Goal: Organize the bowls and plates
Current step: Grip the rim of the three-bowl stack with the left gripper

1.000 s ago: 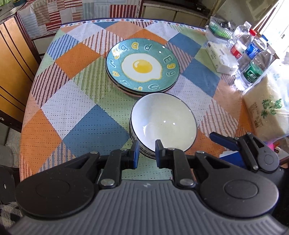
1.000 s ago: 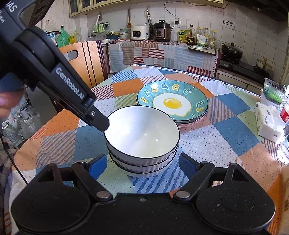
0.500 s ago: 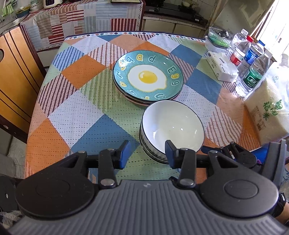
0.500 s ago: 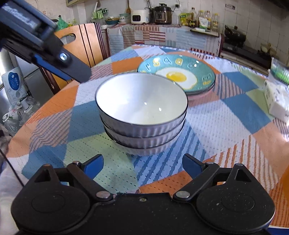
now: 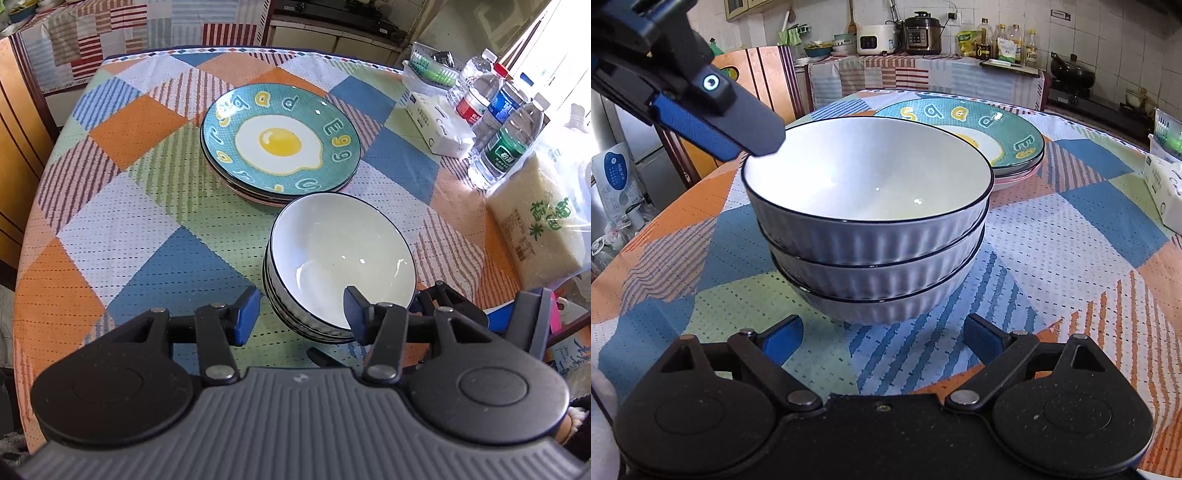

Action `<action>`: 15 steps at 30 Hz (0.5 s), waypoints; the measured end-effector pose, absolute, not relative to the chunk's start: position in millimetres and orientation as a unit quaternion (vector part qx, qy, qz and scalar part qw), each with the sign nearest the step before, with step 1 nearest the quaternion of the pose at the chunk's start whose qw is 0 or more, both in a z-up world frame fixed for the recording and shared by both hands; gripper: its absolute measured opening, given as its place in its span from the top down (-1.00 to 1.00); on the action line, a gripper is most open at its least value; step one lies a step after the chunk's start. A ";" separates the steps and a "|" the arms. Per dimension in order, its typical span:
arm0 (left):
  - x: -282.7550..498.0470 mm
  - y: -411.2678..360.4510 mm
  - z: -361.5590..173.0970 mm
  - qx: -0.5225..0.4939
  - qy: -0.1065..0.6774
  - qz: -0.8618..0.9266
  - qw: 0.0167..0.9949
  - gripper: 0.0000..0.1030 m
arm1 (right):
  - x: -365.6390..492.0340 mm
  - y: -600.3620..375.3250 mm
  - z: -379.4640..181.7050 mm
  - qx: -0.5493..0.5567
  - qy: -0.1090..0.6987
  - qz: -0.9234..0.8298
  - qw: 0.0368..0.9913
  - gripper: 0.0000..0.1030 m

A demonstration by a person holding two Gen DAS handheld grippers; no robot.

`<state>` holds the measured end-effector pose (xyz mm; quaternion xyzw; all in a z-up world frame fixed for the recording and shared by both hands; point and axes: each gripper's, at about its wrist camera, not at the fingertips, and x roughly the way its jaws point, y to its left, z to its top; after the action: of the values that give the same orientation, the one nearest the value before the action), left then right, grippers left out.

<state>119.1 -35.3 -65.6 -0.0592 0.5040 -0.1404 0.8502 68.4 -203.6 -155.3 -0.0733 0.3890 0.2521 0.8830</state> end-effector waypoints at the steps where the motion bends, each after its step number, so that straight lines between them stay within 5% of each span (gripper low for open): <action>1: 121.2 -34.8 -68.9 -0.062 0.506 -0.141 0.849 0.04 | 69.6 -203.5 -156.4 -0.072 0.387 0.250 0.885 -0.86; 10: 145.5 -25.4 -107.4 -0.102 0.544 -0.148 0.820 -0.02 | 78.7 -198.3 -160.1 -0.060 0.371 0.254 0.891 -0.87; 15: 150.2 -26.2 -120.0 -0.118 0.546 -0.170 0.812 0.14 | 84.3 -193.2 -158.9 -0.055 0.371 0.258 0.890 -0.86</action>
<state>150.2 -26.2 -120.0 -0.1182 0.5459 -0.1704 0.8118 84.3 -193.2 -158.9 -0.0552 0.3712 0.2576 0.8904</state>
